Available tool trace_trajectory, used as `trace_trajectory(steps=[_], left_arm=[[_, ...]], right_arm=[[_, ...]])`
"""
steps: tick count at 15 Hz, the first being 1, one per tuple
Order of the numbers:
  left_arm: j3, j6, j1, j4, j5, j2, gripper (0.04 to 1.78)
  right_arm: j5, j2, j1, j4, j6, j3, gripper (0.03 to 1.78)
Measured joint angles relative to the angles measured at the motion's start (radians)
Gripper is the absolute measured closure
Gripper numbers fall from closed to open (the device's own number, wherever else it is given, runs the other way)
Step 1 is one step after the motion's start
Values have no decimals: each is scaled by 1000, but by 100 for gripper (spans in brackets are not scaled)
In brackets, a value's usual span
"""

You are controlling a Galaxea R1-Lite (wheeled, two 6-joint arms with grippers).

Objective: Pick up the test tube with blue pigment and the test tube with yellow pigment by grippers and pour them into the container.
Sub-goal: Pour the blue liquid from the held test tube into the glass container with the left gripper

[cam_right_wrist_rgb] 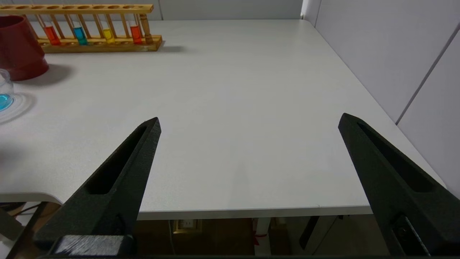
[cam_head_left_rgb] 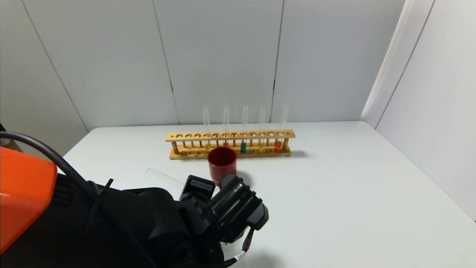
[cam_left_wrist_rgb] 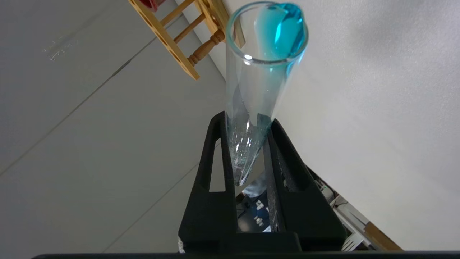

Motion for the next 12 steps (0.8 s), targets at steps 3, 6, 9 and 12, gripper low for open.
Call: trace_trajectory(steps=[3, 6, 9, 12], left_arm=[[-16, 1, 0, 13, 3, 8, 155], [-23, 4, 0, 20, 26, 17, 155], [-37, 6, -1, 47, 36, 27, 155], [-57, 5, -2, 71, 39, 36, 155]], right_arm=[[0, 0, 1, 0, 0, 0, 8], [0, 0, 0, 0, 0, 0, 8], [0, 0, 0, 0, 0, 0, 8], [0, 0, 0, 0, 0, 0, 8]])
